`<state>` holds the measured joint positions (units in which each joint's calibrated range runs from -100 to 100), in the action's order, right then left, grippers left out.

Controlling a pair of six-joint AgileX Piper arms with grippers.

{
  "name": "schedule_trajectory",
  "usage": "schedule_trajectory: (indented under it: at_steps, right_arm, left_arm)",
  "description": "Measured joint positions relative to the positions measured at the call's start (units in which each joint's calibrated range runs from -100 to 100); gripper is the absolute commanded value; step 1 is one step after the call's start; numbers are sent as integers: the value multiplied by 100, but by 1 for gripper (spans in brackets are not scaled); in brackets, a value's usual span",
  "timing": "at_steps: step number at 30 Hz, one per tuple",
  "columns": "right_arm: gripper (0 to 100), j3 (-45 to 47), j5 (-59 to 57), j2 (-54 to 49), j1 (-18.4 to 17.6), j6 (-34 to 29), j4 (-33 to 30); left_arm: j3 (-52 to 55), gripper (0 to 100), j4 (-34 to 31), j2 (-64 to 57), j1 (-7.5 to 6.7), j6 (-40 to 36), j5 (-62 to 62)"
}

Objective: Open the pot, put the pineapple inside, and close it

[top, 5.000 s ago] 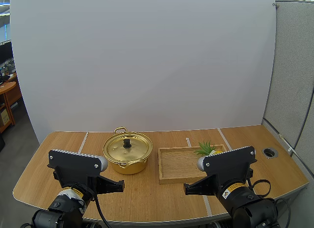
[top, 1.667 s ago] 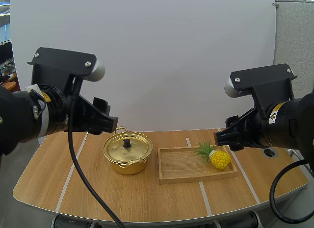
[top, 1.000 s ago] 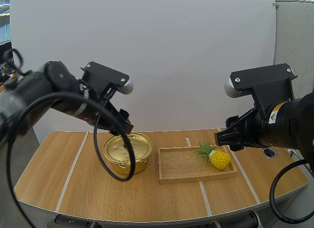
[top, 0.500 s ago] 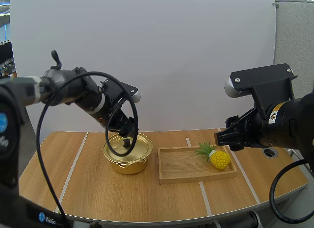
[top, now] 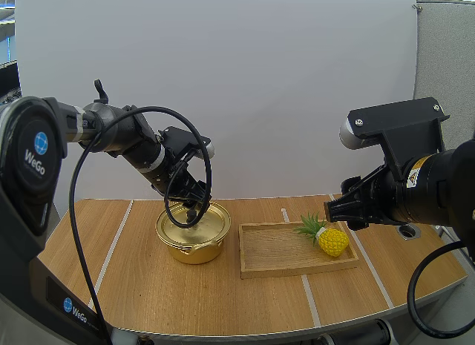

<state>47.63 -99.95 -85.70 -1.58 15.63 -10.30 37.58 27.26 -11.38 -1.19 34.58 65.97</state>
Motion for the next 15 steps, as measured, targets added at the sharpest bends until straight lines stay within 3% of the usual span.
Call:
schedule_trajectory:
  at_steps: [10, 15]
  right_arm:
    - [100, 0, 0, 25, 0, 0, 12]
    - [100, 0, -5, 865, 0, -107, 36]
  left_arm:
    - [-14, 100, 0, 159, 0, 38, -98]
    - [-54, 100, 0, 473, 0, 113, -383]
